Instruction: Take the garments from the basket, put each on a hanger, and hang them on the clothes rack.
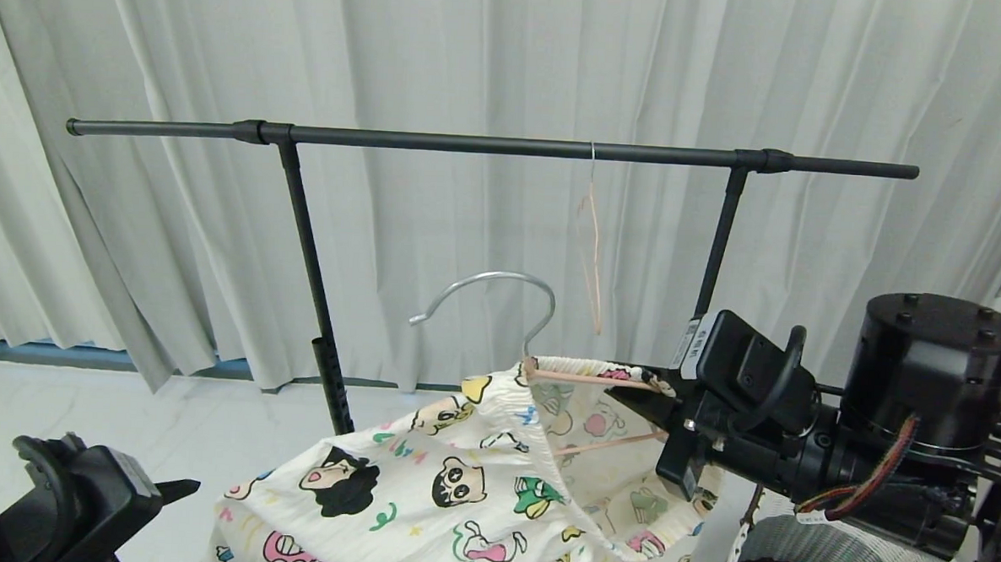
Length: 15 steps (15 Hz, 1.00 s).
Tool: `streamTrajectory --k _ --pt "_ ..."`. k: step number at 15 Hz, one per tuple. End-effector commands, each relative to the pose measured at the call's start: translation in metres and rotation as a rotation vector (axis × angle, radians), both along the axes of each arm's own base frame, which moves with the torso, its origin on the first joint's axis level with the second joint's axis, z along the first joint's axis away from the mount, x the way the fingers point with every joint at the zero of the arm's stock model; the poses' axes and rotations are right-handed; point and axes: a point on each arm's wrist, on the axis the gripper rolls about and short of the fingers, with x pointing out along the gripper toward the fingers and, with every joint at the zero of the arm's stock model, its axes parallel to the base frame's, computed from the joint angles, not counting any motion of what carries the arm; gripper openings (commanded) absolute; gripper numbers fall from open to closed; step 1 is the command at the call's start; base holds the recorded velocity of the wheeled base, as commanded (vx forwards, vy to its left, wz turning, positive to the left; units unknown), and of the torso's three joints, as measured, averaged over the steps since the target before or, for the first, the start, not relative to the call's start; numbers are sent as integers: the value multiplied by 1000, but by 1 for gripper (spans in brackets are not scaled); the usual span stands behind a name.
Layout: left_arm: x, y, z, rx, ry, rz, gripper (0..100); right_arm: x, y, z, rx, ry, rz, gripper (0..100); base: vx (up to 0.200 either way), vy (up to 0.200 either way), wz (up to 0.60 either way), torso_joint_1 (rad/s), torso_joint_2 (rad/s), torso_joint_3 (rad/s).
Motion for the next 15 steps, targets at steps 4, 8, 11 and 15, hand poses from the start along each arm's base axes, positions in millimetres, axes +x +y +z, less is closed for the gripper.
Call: streamTrajectory --k 4,8,11,15 --pt "18 -7 3 -3 7 2 0 -5 -1 6 16 -12 9 0 0 0 0 0 0 0" --pt "17 -6 1 -2 11 9 0 -6 -4 9 26 -19 4 0 0 0 0 0 0 0" --pt "16 0 -5 7 34 56 0 -4 -5 10 30 -18 -26 0 0 0 0 0 0 0" --pt "15 17 -16 17 72 201 0 -2 -13 17 93 22 -79 0 0 0 0 0 0 0"
